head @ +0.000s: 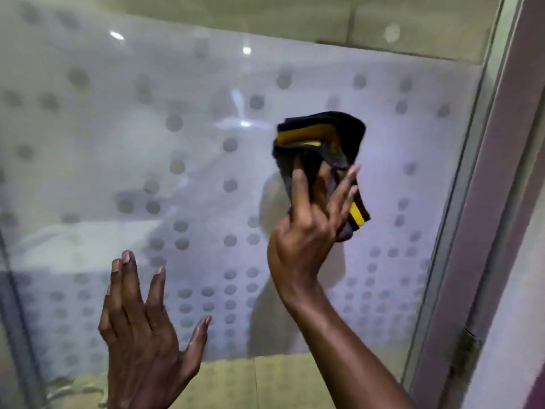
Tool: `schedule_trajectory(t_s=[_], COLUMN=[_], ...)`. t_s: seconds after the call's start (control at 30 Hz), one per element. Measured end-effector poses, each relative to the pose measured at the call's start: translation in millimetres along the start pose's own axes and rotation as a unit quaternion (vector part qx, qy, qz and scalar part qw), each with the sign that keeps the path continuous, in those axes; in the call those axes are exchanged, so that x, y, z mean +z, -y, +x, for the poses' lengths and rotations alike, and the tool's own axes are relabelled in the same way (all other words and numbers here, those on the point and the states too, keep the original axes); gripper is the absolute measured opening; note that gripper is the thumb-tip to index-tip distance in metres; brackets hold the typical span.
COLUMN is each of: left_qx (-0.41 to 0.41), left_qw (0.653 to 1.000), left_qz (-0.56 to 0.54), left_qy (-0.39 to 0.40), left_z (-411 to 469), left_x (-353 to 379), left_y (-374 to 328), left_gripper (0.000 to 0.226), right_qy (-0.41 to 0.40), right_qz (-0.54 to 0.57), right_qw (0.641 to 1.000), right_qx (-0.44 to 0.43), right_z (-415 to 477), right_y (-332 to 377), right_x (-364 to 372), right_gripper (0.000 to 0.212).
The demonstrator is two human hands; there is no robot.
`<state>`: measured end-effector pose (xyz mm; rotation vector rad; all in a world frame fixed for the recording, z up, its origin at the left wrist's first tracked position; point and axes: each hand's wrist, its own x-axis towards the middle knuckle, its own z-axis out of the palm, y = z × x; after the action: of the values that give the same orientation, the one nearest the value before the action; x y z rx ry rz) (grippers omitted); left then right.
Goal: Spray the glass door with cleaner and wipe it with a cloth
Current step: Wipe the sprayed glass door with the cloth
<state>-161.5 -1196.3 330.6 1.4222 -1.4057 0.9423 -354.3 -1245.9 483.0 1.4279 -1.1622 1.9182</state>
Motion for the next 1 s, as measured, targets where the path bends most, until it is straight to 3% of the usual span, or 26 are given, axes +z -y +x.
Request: schedule_trajectory(t_s=[0.07, 0.13, 0.2, 0.27, 0.33, 0.43, 0.5, 0.57, 0.67, 0.73, 0.87, 0.93, 1.0], left_qx=[-0.018, -0.027, -0.026, -0.03, -0.033, -0.033, -0.034, -0.031, -0.02, -0.009, 0.008, 0.007, 0.005], left_qw=[1.0, 0.999, 0.999, 0.999, 0.999, 0.999, 0.999, 0.999, 1.0, 1.0, 1.0, 0.999, 0.999], left_qz=[-0.006, -0.016, -0.019, -0.016, -0.015, -0.025, -0.02, -0.017, -0.012, -0.002, -0.016, -0.038, -0.042], left_qy=[0.005, 0.006, 0.005, -0.002, -0.006, -0.003, -0.002, -0.006, -0.005, -0.004, -0.018, -0.025, -0.02], left_z=[1, 0, -2, -5, -5, -3, -1, 1, 2, 2, 0, 2, 4], left_x=[-3, -4, -4, -4, -3, -3, -4, -6, -8, -8, -5, -2, 0], left_y=[9, 19, 30, 41, 51, 68, 82, 94, 106, 107, 95, 100, 106], left_gripper=[0.101, 0.102, 0.103, 0.104, 0.107, 0.11, 0.112, 0.115, 0.118, 0.119, 0.116, 0.116, 0.118], right_qy=[0.1, 0.189, 0.243, 0.243, 0.198, 0.053, -0.026, -0.084, -0.126, -0.109, -0.02, 0.076, 0.173], right_qz=[-0.022, -0.034, -0.057, -0.093, -0.112, -0.107, -0.072, -0.032, 0.021, 0.022, 0.024, 0.005, -0.014], right_qw=[0.982, 0.939, 0.898, 0.892, 0.928, 0.993, 0.986, 0.961, 0.939, 0.956, 0.998, 0.994, 0.955], right_qx=[-0.158, -0.285, -0.361, -0.37, -0.293, -0.022, 0.149, 0.262, 0.32, 0.27, 0.056, -0.082, -0.242], right_z=[-40, -72, -89, -88, -71, -31, -4, 16, 29, 24, -13, -50, -86], right_y=[9, -3, -25, -46, -67, -83, -76, -57, -17, 14, 68, 100, 110], right_x=[5, 3, -6, -18, -28, -41, -41, -32, -9, 7, 34, 44, 50], right_gripper=[0.08, 0.066, 0.059, 0.059, 0.063, 0.072, 0.08, 0.081, 0.079, 0.079, 0.082, 0.086, 0.074])
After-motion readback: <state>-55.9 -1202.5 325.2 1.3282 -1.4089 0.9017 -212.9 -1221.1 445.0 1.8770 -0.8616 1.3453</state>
